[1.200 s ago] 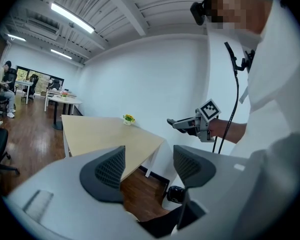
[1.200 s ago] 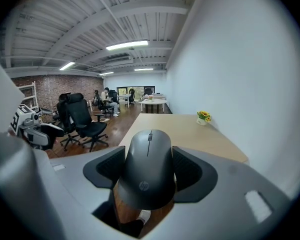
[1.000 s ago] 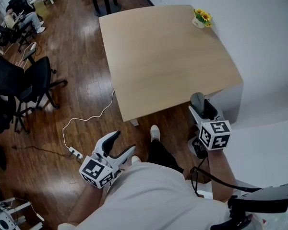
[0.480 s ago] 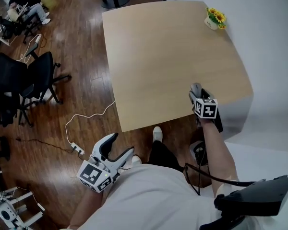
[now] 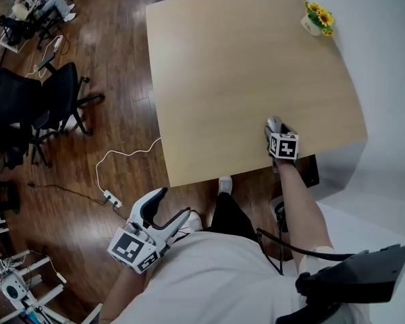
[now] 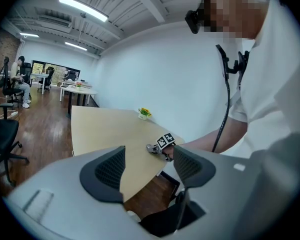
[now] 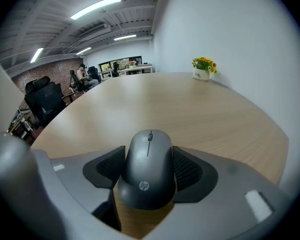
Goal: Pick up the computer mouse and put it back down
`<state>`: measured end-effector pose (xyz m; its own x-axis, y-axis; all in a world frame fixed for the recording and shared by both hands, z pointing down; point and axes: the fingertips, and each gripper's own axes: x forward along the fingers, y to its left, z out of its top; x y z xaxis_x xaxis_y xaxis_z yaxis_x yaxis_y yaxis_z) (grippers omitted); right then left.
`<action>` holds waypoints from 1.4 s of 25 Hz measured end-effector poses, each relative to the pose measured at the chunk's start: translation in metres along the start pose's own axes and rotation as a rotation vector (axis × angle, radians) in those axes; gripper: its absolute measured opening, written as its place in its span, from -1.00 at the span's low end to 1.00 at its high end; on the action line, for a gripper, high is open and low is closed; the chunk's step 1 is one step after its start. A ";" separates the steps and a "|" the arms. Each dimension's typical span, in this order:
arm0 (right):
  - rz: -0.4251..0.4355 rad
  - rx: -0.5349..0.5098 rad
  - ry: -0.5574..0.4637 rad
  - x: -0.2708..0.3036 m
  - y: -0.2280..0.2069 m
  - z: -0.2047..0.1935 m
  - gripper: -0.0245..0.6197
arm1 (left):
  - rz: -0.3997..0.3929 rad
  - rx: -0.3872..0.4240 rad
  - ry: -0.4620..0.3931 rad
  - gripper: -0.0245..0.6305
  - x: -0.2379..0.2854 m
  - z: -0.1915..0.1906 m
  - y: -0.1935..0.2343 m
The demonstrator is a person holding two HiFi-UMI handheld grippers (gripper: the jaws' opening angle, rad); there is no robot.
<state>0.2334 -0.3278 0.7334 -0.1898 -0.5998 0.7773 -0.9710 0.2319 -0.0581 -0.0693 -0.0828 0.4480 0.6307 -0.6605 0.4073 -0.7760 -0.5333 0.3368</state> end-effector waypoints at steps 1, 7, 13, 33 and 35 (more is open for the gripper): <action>-0.002 -0.001 -0.002 0.002 0.001 -0.002 0.00 | 0.001 -0.001 0.002 -0.05 0.001 -0.001 0.001; -0.014 -0.004 -0.008 0.003 0.002 -0.003 0.01 | 0.003 0.001 0.007 -0.05 -0.001 -0.003 0.006; -0.033 -0.032 -0.059 -0.021 0.008 0.012 0.14 | -0.022 0.019 -0.008 -0.05 -0.014 -0.004 0.010; 0.088 -0.063 -0.386 -0.405 0.165 -0.015 0.27 | -0.131 0.130 -0.122 -0.05 -0.102 -0.029 -0.012; 0.084 -0.059 -0.403 -0.430 0.171 -0.023 0.27 | -0.140 0.142 -0.130 -0.05 -0.108 -0.028 -0.019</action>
<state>0.1520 -0.0127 0.4036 -0.3213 -0.8257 0.4637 -0.9418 0.3295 -0.0660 -0.1229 0.0137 0.4217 0.7331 -0.6327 0.2496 -0.6801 -0.6870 0.2559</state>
